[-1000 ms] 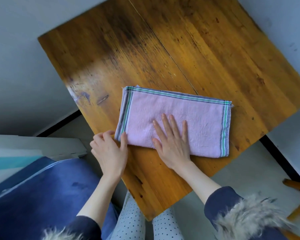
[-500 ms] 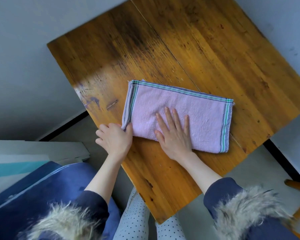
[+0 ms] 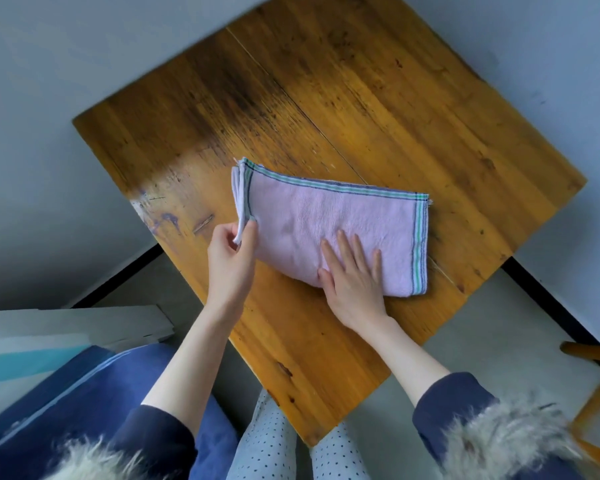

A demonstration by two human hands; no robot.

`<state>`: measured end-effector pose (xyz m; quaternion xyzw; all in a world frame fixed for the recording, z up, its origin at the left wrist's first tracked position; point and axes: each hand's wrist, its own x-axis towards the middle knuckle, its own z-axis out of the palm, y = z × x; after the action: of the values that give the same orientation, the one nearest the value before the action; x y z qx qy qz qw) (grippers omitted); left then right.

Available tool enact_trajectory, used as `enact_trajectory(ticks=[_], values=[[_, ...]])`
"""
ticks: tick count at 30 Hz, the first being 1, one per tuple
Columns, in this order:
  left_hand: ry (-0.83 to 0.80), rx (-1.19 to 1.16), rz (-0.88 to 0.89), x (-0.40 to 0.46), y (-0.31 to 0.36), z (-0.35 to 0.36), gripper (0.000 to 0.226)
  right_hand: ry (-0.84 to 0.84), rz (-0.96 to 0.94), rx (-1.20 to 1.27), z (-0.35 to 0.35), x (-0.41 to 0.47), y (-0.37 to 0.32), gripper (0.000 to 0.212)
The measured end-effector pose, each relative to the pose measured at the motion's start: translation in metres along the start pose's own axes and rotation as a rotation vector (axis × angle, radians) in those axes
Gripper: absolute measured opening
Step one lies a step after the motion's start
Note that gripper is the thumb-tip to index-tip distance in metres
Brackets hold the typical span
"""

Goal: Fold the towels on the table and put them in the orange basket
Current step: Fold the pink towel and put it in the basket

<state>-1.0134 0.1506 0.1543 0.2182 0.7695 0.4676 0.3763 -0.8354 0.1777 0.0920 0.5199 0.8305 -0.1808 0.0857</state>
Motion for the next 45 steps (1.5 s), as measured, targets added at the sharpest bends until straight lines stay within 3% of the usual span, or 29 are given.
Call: enact_trajectory(ticks=[2, 5, 9, 11, 13, 16, 21, 26, 31, 38, 45], values=[[-0.018, -0.016, 0.094, -0.009, 0.017, 0.013, 0.022, 0.024, -0.023, 0.248, -0.011, -0.003, 0.008, 0.047], [-0.079, 0.007, 0.252, -0.029, 0.038, 0.038, 0.022, 0.122, 0.095, 0.674, -0.032, -0.016, 0.031, 0.038], [-0.292, 0.105, 0.491, -0.058, 0.043, 0.090, 0.019, 0.228, 0.504, 1.232, -0.050, -0.036, 0.069, 0.030], [-0.401, 0.263, 0.546, -0.067, 0.030, 0.118, 0.014, 0.199, 0.648, 1.542, -0.054, -0.043, 0.089, 0.031], [-0.449, 0.400, 0.506, -0.072, 0.010, 0.140, 0.010, 0.121, 0.652, 1.647, -0.053, -0.048, 0.107, 0.033], [-0.395, 0.574, 0.528, -0.076, -0.013, 0.157, 0.038, 0.033, 0.609, 1.639, -0.054, -0.044, 0.124, 0.031], [-0.338, 0.536, 0.547, -0.083, -0.019, 0.163, 0.042, 0.045, 0.535, 1.474, -0.067, -0.008, 0.130, 0.021], [-0.315, 0.563, 0.626, -0.091, -0.018, 0.169, 0.029, -0.062, 0.482, 1.465, -0.085, 0.028, 0.136, 0.024], [-0.307, 0.651, 0.675, -0.090, -0.016, 0.174, 0.030, 0.050, 0.489, 1.487, -0.093, 0.046, 0.139, 0.013], [-0.406, 0.834, 0.762, -0.095, -0.018, 0.183, 0.036, 0.014, 0.475, 1.443, -0.087, 0.046, 0.152, 0.015], [-0.428, 0.956, 0.906, -0.093, -0.030, 0.185, 0.010, 0.042, 0.548, 1.392, -0.078, 0.055, 0.153, 0.024]])
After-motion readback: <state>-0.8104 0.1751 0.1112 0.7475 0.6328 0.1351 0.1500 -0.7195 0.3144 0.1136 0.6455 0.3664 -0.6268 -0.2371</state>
